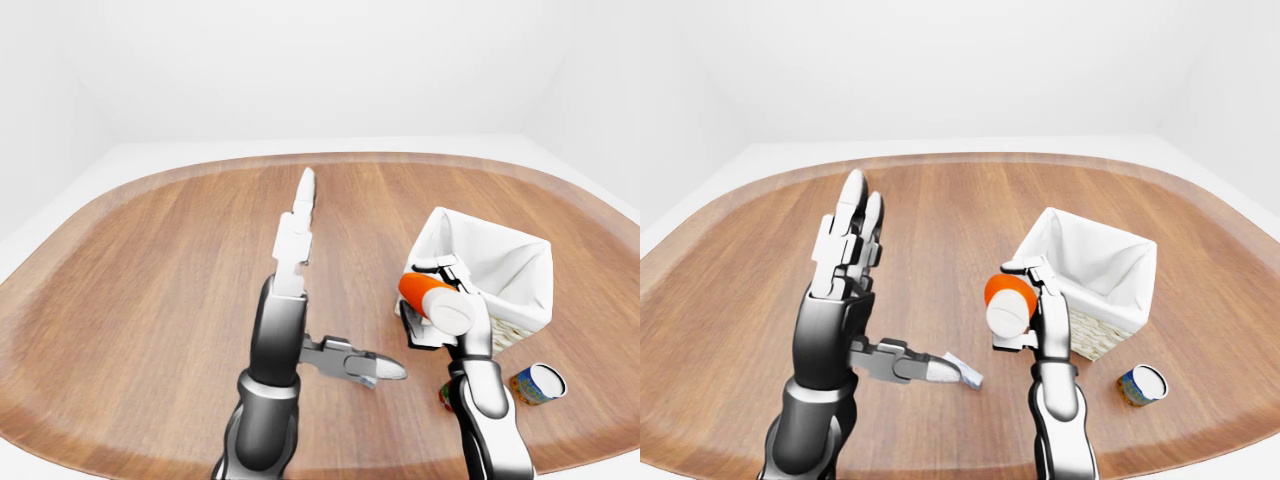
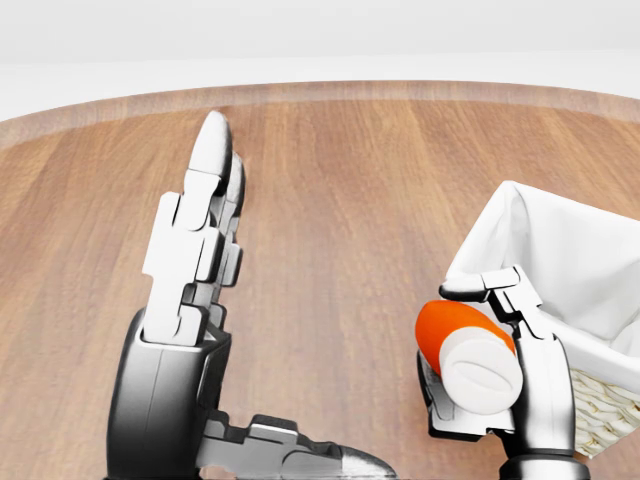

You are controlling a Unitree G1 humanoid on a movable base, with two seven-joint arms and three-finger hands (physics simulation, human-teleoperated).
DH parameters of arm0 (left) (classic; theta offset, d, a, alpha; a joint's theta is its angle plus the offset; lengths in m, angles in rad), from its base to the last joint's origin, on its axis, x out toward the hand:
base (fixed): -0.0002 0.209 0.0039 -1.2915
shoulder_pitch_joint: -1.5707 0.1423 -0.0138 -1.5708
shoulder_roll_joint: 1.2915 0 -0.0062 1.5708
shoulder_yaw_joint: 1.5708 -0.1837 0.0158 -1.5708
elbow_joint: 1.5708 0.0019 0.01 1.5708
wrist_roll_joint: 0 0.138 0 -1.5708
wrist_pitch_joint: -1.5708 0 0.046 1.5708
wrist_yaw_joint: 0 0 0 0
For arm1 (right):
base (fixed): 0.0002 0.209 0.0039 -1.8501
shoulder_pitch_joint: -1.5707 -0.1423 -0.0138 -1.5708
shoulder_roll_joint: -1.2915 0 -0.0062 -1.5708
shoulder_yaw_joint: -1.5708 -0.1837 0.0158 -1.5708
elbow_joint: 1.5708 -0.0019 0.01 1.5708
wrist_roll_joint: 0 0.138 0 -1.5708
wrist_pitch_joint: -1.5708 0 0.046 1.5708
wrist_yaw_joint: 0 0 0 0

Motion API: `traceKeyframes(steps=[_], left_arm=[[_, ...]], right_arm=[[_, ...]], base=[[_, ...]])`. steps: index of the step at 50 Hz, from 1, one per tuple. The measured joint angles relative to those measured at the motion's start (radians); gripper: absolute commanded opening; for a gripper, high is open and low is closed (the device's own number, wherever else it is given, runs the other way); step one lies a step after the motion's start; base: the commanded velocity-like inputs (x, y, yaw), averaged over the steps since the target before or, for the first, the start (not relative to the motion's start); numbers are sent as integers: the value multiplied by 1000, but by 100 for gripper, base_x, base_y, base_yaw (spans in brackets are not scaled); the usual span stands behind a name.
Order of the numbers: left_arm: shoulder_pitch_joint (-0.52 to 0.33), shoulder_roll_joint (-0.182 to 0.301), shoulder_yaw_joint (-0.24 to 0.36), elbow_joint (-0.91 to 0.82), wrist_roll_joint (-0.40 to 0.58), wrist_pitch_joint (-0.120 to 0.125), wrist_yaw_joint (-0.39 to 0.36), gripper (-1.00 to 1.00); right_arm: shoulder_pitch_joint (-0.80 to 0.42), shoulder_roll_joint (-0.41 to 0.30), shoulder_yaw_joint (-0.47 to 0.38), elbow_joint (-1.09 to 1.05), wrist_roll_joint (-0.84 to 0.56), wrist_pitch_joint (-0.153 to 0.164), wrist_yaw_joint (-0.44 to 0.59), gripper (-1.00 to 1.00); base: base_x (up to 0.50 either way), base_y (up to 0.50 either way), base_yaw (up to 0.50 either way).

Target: Pick up the ketchup, and put it in the basket.

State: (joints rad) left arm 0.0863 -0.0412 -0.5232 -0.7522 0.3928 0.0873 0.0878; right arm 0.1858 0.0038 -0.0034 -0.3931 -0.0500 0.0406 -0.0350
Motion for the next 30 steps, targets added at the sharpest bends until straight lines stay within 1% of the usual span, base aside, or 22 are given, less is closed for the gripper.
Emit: traceKeyframes(steps=[5, 10, 13, 19, 21, 26, 30], left_arm=[[47, 35, 124, 13, -68, 0, -11, 100], [82, 49, 253, 79, -134, -3, -29, 100], [96, 51, 319, 143, -164, -23, -38, 100], [97, 54, 422, 303, -197, -96, -46, 100], [91, 55, 450, 348, -205, -114, -48, 100], [78, 56, 503, 435, -220, -147, -50, 100], [71, 56, 530, 482, -227, -165, -51, 100]], right_arm=[[0, 1, 1, 0, -3, -2, -4, -100], [1, 1, 1, -2, -6, -2, -6, -100], [1, 1, 1, -5, -6, -2, -7, -100], [0, 1, 3, -4, -10, -3, -9, -100], [-1, 1, 4, -1, -12, -4, -10, -100], [-3, 0, 2, 2, -13, -7, -11, -100], [-5, 0, 0, 6, -14, -9, -12, -100]], base=[[0, 0, 0], [0, 0, 0], [0, 0, 0], [0, 0, 0], [0, 0, 0], [0, 0, 0], [0, 0, 0]])
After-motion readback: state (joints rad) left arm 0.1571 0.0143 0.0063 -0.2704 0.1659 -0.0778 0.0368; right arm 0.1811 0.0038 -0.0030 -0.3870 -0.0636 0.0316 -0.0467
